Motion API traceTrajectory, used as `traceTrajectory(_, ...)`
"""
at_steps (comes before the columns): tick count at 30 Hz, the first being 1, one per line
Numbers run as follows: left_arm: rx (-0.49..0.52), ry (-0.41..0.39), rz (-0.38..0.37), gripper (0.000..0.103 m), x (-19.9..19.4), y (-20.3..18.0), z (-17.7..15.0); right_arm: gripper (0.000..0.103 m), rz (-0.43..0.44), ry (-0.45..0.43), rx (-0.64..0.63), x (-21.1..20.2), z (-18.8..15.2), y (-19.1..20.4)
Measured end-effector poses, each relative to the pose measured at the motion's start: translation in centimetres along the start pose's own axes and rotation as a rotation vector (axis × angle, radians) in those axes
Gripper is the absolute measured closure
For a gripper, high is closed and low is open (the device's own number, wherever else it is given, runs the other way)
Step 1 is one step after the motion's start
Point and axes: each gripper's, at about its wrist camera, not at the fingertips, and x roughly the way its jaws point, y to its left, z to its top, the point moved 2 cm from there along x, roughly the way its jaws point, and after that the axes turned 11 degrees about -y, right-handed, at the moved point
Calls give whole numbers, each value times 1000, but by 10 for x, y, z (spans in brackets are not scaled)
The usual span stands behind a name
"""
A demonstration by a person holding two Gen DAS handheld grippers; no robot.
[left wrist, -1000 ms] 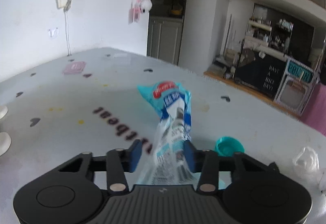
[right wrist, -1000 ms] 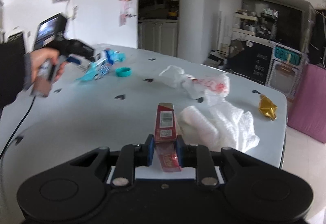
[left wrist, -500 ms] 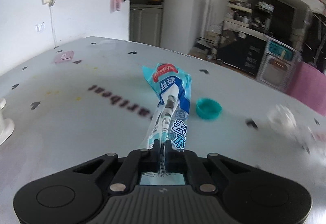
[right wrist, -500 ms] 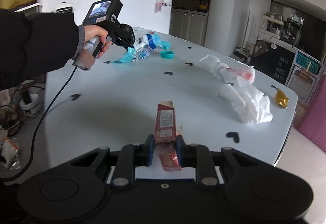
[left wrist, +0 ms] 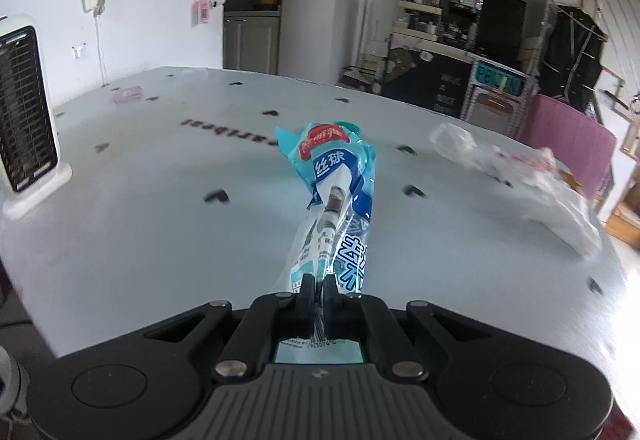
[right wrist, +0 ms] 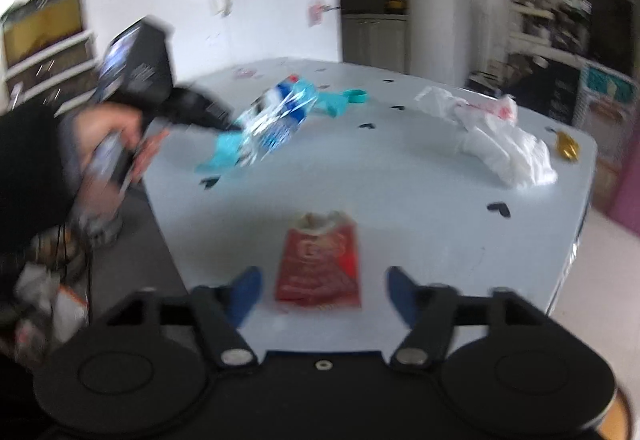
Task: Collect trash
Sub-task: 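Lift the wrapper with the left tool while the right tool approaches the red cigarette pack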
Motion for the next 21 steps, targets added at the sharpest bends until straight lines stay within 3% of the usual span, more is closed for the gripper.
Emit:
traceTrajectory(4,-3,6,-14,99,-22,-10,-13,21,-38,-31,110,7,-7,1)
traceTrajectory(10,11,23,-20,99,-45,-31,-27,22,-95,-25,23,28,-16,15)
traceTrajectory(12,6,21,-22,99,-49,-35,-30,25,-102,-28,42,33,-16,13)
traceTrajectory(18,13,7,-8,99,-50,-40,-33,46,-128,-15,48,42,-21,15)
traceTrajectory(21,4,-1,-5,100,-54,-42,-31,48,-114,-21,89,36,-19,11)
